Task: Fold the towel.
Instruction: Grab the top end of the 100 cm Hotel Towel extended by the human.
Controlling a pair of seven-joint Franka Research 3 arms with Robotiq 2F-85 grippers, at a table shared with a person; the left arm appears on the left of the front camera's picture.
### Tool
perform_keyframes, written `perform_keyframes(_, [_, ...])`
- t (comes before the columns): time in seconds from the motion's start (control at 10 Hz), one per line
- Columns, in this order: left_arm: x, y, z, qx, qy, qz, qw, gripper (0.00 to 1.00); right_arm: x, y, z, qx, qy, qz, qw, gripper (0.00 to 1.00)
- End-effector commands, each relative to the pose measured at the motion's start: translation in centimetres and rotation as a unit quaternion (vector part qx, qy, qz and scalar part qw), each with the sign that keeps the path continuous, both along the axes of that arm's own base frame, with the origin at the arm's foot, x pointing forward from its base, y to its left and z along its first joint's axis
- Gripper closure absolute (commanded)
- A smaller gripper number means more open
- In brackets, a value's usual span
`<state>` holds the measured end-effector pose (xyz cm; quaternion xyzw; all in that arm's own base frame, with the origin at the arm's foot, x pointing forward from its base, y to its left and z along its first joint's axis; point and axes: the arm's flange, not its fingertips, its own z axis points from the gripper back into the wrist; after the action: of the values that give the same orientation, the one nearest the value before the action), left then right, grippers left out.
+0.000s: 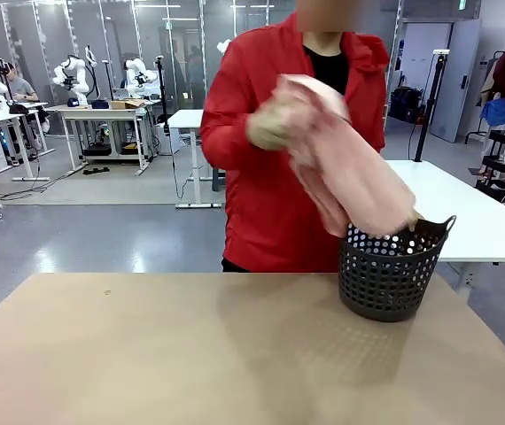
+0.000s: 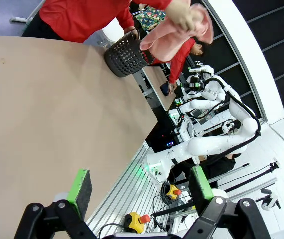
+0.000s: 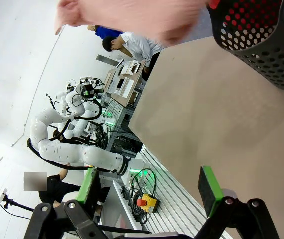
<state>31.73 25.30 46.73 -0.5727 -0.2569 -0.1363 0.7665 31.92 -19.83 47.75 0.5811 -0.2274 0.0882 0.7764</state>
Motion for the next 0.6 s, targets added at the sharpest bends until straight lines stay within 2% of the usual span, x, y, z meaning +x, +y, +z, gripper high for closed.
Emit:
perform_keyframes(0.0, [-0.06, 0.13, -0.03, -0.005, -0.005, -0.002, 1.0, 0.0, 0.16, -0.08, 0.12, 0.007, -0.009, -0.001, 1.0, 0.0])
perform_keyframes(0.5, [-0.06, 0.13, -0.03, -0.005, -0.005, -0.002, 1.0, 0.0, 0.16, -0.08, 0.12, 0.007, -0.009, -0.001, 1.0, 0.0])
